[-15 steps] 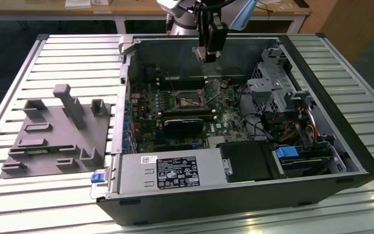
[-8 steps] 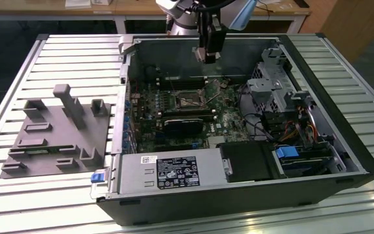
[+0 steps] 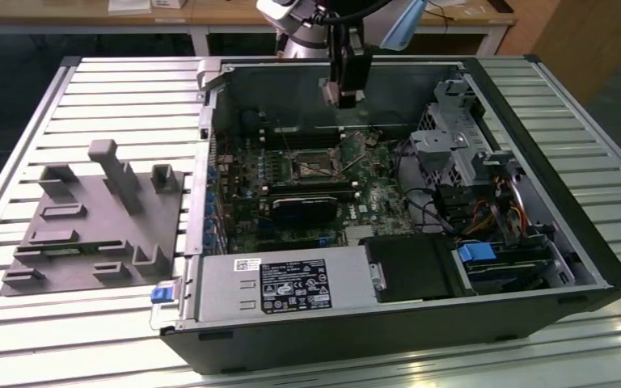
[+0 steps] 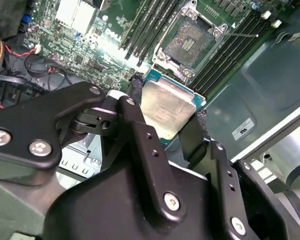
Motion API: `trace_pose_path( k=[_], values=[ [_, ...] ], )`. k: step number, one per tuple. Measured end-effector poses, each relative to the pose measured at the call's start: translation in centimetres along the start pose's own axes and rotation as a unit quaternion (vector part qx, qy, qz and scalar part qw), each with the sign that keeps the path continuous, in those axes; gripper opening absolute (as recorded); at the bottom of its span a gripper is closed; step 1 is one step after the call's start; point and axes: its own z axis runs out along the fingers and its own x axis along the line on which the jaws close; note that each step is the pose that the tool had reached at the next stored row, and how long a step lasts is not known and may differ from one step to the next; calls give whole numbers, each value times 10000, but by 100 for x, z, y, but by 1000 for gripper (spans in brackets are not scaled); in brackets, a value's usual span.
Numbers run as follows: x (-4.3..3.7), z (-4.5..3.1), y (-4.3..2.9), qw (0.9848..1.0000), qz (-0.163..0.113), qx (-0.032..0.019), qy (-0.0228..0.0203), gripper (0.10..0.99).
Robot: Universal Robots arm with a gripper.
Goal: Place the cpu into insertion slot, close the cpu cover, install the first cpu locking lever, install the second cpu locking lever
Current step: 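Place the cpu into insertion slot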
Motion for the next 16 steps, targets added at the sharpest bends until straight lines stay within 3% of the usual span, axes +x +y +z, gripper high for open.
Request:
trace_pose_path(
  k=[16],
  values=[
    [20,165,-55,10000,3,0,0,541]
  ],
)
